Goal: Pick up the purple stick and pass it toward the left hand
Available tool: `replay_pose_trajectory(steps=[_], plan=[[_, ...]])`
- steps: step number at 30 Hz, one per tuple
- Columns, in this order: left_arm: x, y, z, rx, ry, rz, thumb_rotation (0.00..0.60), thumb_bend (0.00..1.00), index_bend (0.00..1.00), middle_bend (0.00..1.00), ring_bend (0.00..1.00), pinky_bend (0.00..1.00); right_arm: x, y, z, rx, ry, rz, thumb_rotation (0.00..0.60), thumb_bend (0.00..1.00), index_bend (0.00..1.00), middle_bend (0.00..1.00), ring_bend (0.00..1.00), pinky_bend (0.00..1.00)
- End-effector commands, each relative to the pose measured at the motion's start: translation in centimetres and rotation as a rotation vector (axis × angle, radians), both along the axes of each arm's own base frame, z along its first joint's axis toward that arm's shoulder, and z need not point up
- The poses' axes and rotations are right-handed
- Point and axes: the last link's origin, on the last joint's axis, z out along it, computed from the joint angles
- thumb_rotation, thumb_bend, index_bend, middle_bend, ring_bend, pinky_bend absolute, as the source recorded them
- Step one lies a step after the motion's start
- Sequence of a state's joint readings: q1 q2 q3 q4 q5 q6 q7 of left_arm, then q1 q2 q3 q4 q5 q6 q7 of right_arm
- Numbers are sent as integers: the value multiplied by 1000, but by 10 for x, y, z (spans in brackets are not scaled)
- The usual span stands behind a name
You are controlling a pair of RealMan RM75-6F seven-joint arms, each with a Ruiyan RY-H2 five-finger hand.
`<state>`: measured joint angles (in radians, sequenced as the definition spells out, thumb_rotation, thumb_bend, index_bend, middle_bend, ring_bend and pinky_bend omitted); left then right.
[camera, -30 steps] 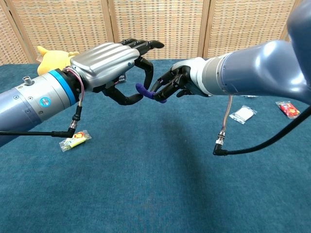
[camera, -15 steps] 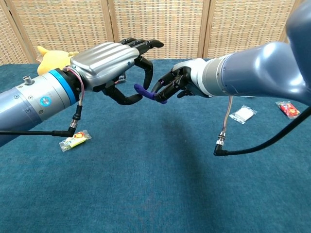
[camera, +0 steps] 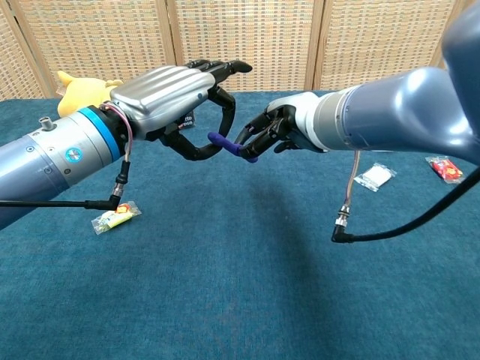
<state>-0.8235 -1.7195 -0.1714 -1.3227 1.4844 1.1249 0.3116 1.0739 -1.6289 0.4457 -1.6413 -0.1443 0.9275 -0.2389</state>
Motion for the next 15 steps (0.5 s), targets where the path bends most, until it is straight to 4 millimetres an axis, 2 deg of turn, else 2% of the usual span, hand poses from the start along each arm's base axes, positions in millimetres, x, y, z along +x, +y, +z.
replay_pose_trajectory(steps=[1, 15], plan=[[0, 0, 0, 1, 0, 0, 600, 461, 690, 0, 0, 0, -1, 0, 0, 0, 1, -1, 600, 649, 673, 97, 0, 0], [2, 4, 3, 6, -13, 11, 600, 509, 758, 0, 0, 0, -5, -1, -1, 1, 8, -6, 600, 661, 704, 106, 0, 0]])
